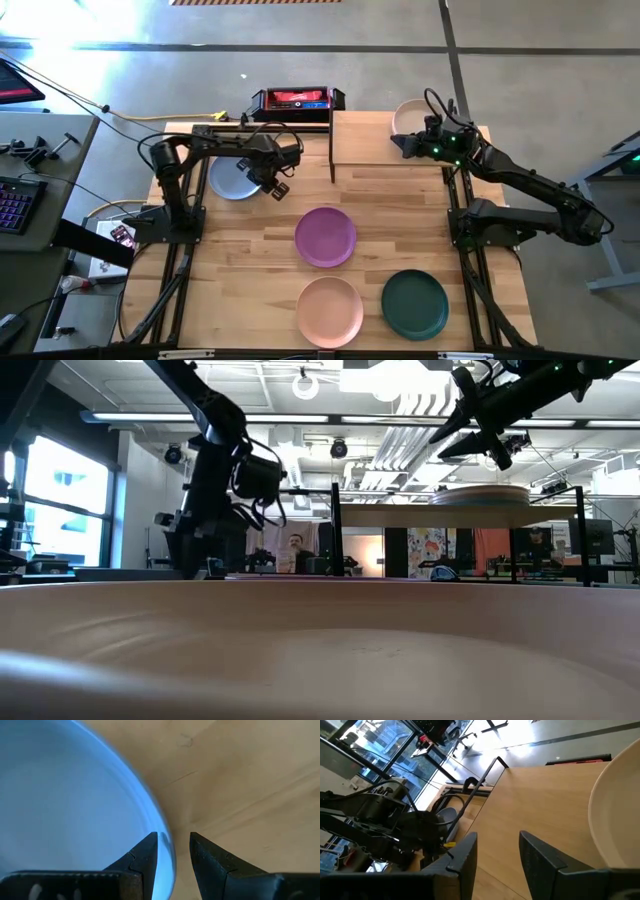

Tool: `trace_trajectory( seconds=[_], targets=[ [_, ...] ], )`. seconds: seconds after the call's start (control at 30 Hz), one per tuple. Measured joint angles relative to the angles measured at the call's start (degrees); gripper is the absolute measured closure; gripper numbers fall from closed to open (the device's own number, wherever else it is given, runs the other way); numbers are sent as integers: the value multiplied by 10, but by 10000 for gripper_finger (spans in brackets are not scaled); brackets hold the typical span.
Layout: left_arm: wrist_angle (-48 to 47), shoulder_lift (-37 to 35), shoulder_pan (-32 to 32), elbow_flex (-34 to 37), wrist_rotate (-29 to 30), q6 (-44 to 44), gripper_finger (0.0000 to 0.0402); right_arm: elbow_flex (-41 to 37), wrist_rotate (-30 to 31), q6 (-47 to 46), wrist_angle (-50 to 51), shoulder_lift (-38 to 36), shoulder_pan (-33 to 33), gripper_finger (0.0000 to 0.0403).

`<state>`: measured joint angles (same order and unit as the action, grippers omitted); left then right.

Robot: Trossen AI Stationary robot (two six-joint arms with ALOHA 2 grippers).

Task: Place and stack plates onto a shelf
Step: Put the blue plate on the shelf

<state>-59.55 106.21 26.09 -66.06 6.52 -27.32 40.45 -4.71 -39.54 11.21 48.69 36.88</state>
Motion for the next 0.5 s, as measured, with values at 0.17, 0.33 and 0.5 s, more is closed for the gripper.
trace_trajectory(
  seconds=[0.17, 0.33, 0.5],
  targets=[
    [2, 5, 0, 0, 0, 5, 300, 0, 0, 2, 4, 0, 0, 275],
    [3, 5, 0, 0, 0, 18, 301, 0, 0, 10, 7, 0, 0, 275],
    [4, 5, 0, 0, 2, 32, 329, 0, 0, 10, 8, 0, -1, 275]
  ],
)
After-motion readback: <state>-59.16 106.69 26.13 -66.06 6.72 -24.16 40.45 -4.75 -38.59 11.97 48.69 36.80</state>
